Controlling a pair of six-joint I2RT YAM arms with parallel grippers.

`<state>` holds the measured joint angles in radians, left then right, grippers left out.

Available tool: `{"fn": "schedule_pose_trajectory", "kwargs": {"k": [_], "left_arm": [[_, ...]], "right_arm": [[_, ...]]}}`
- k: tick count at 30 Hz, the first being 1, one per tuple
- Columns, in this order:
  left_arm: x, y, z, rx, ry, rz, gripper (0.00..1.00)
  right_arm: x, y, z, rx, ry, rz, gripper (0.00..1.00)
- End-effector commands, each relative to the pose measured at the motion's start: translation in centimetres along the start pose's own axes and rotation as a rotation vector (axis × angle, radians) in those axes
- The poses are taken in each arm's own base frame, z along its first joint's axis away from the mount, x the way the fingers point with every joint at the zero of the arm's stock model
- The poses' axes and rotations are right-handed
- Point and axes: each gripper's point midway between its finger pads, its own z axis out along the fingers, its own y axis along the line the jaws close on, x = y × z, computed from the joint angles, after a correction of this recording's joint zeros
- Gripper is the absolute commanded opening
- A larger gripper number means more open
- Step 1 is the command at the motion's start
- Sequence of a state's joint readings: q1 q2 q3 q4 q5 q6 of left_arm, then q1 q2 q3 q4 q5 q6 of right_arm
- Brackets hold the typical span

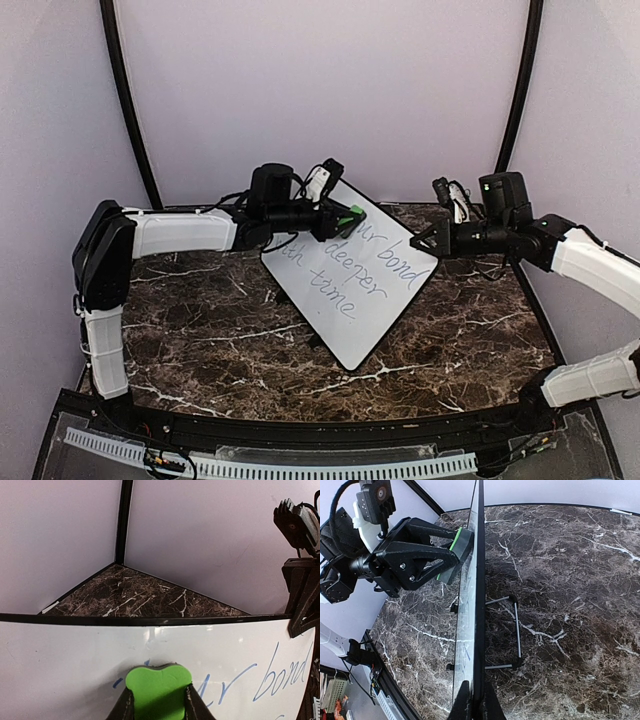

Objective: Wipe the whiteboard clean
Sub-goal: Erase the whiteboard from the whiteboard stand.

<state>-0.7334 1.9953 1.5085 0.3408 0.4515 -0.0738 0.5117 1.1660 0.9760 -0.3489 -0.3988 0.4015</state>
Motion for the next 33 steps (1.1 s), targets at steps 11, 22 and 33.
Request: {"fn": "schedule_pose_trajectory", "kwargs": {"k": [11,22,33], "left_arm": [[1.8,0.2,2.2,-0.050,0.094,-0.009,0.12],[5.8,1.9,-1.3,-0.056,0.132,-0.121,0.11],[2.5,3.7,-1.6,-0.132,0.115,-0.071,0.12]], "right_arm": [[1.9,4.5,0.5,-0.184,0.052,-0.199,0.00],[2.0,4.6,0.5,-0.188,0.053,-0.208,0.00],[1.8,4.8,0.6,-0.194,0.052,-0.211,0.00]]}}
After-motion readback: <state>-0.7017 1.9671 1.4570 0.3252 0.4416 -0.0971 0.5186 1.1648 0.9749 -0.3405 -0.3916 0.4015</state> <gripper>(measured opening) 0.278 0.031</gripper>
